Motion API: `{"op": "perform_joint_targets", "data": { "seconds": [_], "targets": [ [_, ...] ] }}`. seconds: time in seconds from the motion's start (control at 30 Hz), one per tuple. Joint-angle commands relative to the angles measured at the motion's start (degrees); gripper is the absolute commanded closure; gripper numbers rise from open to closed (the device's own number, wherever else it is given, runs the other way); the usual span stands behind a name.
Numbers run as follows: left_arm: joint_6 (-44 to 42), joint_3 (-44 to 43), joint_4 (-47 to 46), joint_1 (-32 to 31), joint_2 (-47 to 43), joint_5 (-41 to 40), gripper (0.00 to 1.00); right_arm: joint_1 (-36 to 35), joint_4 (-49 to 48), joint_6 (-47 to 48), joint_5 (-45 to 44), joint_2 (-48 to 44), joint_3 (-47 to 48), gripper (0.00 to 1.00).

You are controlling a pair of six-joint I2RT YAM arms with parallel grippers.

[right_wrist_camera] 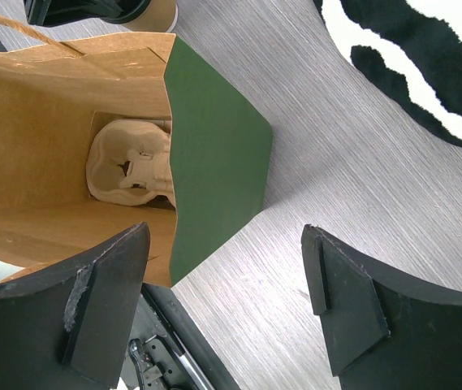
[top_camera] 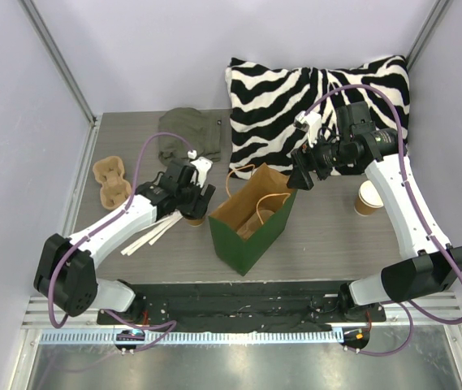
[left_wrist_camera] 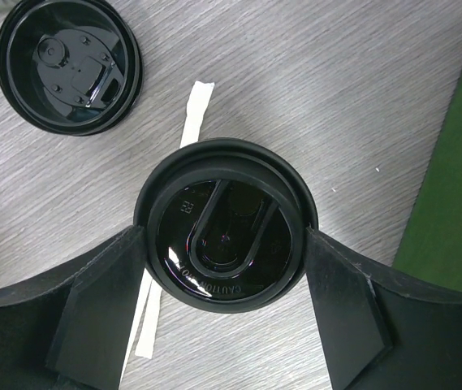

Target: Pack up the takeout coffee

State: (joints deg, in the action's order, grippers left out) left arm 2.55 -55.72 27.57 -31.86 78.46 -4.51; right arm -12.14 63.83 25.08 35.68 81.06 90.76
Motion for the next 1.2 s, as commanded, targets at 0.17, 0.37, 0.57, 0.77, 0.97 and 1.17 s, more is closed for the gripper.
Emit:
{"op": "perform_joint_targets", "data": {
  "seconds": [0.17, 0.37, 0.57, 0.77, 0.97, 1.17],
  "targets": [
    [-1.3, 1.8, -1.2, -0.4, 2.0, -1.5, 0.21, 0.3, -1.4, 0.3, 0.5, -0.5, 1.8, 0.16],
    [-2.0, 2.4, -0.5, -0.3, 4.3, -1.8, 0.33, 0.3, -1.4, 0.4, 0.5, -0.4, 1.9, 0.15],
    [-2.0, 0.2, 2.7, -0.3, 6.0, -0.1, 0.50, 0.4, -1.5, 0.7, 0.4, -0.6, 2.2, 0.13],
    [-2.3, -3.0, 5.5, -0.3, 3.3, 3.1, 0.58, 0.4, -2.0, 1.4, 0.3, -0.4, 4.2, 0.10],
    [-4.5, -8.2, 8.9, -0.3, -0.1, 4.3, 0.65, 0.4, -2.8, 2.4, -0.1, 0.3, 6.4, 0.06],
    [-4.3, -14.8, 13.6, -0.3, -2.0, 6.5, 0.69, 0.4, -2.7, 3.2, 0.3, 1.7, 8.1, 0.05]
  ]
}}
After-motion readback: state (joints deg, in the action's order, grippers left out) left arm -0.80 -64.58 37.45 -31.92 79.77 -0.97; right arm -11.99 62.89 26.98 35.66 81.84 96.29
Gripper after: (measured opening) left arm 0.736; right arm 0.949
